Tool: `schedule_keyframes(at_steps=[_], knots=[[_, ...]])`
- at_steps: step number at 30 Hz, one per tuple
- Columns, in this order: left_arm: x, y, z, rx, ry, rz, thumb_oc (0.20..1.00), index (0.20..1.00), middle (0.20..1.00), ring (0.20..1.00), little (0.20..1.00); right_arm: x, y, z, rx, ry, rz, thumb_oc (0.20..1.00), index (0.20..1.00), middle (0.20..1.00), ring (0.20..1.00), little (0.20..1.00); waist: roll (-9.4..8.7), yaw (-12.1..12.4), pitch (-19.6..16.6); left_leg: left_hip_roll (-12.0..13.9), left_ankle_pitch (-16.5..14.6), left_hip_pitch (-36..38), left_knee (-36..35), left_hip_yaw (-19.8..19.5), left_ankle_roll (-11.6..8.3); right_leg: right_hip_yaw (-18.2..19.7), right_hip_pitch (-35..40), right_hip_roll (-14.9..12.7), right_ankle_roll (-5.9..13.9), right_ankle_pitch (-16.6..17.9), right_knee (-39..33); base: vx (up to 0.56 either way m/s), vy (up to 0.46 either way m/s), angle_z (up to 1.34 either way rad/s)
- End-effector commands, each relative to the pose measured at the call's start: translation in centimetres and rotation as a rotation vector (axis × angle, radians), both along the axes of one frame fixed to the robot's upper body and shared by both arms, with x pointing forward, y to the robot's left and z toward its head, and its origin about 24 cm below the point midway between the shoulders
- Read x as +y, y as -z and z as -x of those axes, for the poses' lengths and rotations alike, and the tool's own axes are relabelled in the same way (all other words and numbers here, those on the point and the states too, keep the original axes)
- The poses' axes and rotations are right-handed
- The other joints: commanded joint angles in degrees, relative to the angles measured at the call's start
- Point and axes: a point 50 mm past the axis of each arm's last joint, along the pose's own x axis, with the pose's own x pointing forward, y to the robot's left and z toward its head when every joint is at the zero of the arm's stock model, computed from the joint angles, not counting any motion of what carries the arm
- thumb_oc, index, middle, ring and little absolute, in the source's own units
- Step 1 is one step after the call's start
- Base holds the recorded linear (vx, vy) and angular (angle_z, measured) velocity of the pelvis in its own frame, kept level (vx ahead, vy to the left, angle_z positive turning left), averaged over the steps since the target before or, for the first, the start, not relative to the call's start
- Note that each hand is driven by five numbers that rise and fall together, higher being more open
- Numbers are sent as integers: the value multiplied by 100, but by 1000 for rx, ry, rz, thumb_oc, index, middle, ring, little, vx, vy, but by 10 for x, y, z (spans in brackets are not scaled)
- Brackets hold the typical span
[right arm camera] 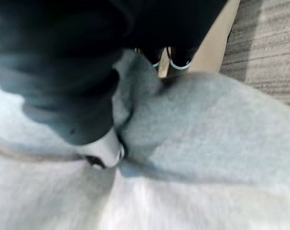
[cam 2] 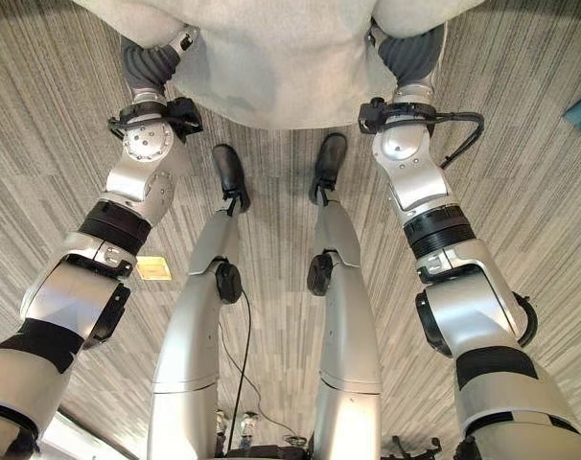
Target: Pick up all the scattered cushions and arrange them neatly on the sofa.
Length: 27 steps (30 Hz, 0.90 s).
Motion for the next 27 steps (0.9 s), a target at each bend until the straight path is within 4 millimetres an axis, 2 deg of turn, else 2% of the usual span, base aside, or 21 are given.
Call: schedule_keyframes(at_steps=[1,6,8,9,12,16,18,20,21,22,24,25,27], knots=[[-49,0,25,-188,189,14,200,200,200,200,200,78,-11,38,-257,-349,18,200,200,200,200,200,150,-12,-1464,-42,-406,73,-295,-870,-324,213,272,-139,1028,-838,525,-24,-31,0],[-41,8,39,-240,181,15,200,200,200,200,200,72,6,47,-264,-357,25,200,200,200,200,200,182,20,-1537,-55,-328,566,-564,-893,-421,81,753,-103,1024,-816,382,-20,-36,4],[-31,18,53,-283,152,-31,200,200,200,200,200,68,19,58,-277,-390,12,200,200,200,200,200,188,35,-1623,-68,-282,1000,-750,-899,-513,-10,1188,-86,1028,-786,188,-42,-53,7],[-29,25,58,-283,154,-36,200,200,200,200,200,67,26,61,-271,-403,8,200,200,200,200,200,183,43,-1616,-59,-115,1091,-777,-873,-489,-105,1316,-89,955,-608,69,-44,-54,0],[-24,39,68,-283,150,-60,200,200,200,200,200,63,42,69,-250,-432,-18,200,200,200,200,200,189,67,-1721,-46,-94,1460,-909,-911,-544,-210,1712,-88,954,-566,-170,19,-47,3],[-20,71,97,-274,208,-42,200,200,200,200,200,54,80,93,-194,-475,-41,200,200,200,200,200,188,78,-2007,-60,-146,2618,-1211,-1045,-635,-441,2870,-101,951,-545,-701,54,-67,5],[-18,83,106,-250,228,-37,200,200,200,200,200,48,93,101,-162,-468,-38,200,200,200,200,200,183,83,-2081,-40,-168,3128,-1327,-1084,-650,-524,3407,-98,942,-555,-868,28,-55,9],[-9,104,124,-206,242,-76,200,200,200,200,200,32,114,118,-109,-430,-15,200,200,200,200,200,161,89,-2130,20,-253,4257,-1593,-1101,-679,-662,4520,-30,938,-633,-1158,55,-48,6],[-9,104,124,-206,242,-76,200,200,200,200,200,32,114,118,-109,-430,-15,200,200,200,200,200,161,89,-2130,20,-253,4257,-1593,-1101,-679,-662,4520,-30,938,-633,-1158,88,-72,3],[-1,115,131,-174,235,-81,200,200,200,200,200,24,124,126,-78,-407,-4,200,200,200,200,200,147,85,-2126,58,-302,4756,-1638,-1066,-714,-723,5110,44,924,-703,-1308,92,-60,7],[3,127,137,-125,231,-88,200,200,200,200,200,19,134,134,-42,-387,19,200,200,200,200,200,138,63,-2108,139,-349,5213,-1623,-996,-762,-791,5669,117,887,-796,-1433,114,-78,8],[3,127,137,-125,231,-89,200,200,200,200,200,19,134,134,-42,-387,19,200,200,200,200,200,140,57,-2098,135,-327,5219,-1631,-1003,-758,-800,5688,118,886,-768,-1462,128,-102,13],[14,148,144,-34,204,-102,200,200,200,200,200,12,153,141,48,-372,28,200,200,200,200,200,54,20,-2083,249,-478,5948,-1483,-882,-830,-850,6713,299,796,-933,-1812,212,-146,11]])
